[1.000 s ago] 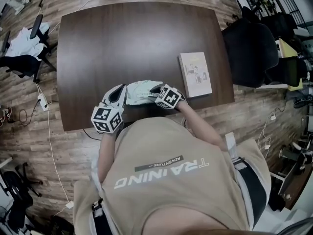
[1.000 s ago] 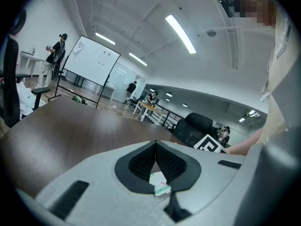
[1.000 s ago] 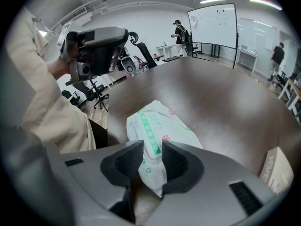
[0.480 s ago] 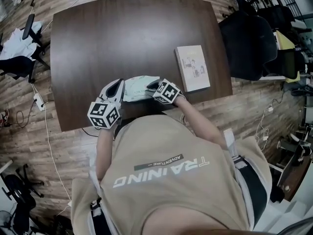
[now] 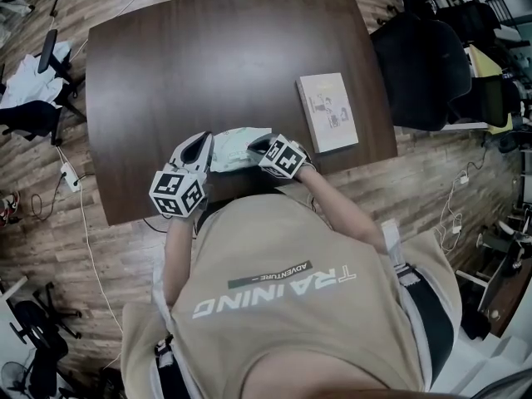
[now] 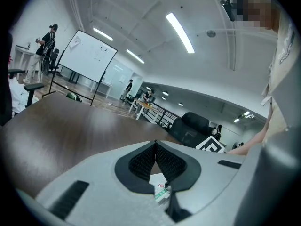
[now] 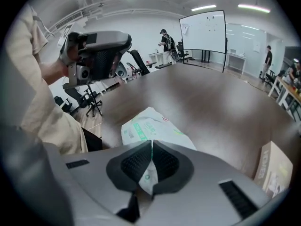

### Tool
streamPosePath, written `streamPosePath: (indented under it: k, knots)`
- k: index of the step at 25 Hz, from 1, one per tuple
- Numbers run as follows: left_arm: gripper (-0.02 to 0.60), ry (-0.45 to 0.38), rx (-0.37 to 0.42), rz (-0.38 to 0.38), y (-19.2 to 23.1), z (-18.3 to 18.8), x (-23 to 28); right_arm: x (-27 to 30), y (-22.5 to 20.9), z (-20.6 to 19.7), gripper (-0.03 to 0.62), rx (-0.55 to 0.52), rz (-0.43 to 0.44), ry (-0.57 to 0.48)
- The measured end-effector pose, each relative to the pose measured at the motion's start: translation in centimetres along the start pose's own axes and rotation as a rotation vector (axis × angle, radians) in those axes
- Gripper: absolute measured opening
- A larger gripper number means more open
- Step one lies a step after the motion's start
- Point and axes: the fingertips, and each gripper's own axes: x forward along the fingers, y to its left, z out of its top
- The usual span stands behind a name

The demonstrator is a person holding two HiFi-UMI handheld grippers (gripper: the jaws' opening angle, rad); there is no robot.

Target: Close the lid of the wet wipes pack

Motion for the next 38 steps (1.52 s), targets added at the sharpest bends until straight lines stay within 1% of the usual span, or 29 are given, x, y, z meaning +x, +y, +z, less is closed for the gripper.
streamPosePath:
  k: [4, 7, 12, 18, 23, 26, 29, 38]
  knots:
    - [0.005, -0.012, 0.000, 0.014, -0.3, 0.4, -0.6, -1.0, 0.4, 2.2, 0.015, 0.011, 0.014, -0.067]
    - [0.005, -0.024, 0.002, 0.022, -0.5, 0.8, -1.1, -1.1, 0.6, 3.2, 0.015, 0.006, 0.028, -0.077]
    - [0.005, -0.039, 0.001, 0.040, -0.3, 1.0, -1.9, 0.0, 1.1, 2.8, 0.015, -0.008, 0.053, -0.031]
    - [0.005, -0.052, -0.017, 0.064, 0.2, 0.8, -2.7, 1.3, 0.9, 0.7, 0.015, -0.022, 0.039, 0.058]
    - [0.005, -0.052, -0.039, 0.075, 0.7, -0.1, -3.3, 2.1, 0.9, 0.4, 0.017, 0.063, 0.034, 0.040]
    - [0.005, -0.046, -0.051, 0.066, 0.9, -0.6, -3.1, 2.4, 1.0, 0.4, 0.017, 0.053, 0.033, 0.047]
    - [0.005, -0.037, -0.047, 0.051, 0.8, -0.8, -2.5, 2.5, 0.8, 0.5, 0.017, 0.045, 0.030, 0.052]
    - [0.005, -0.010, -0.021, 0.011, 0.0, -0.4, -1.5, 2.3, 0.5, 0.5, 0.014, 0.205, 0.050, -0.030]
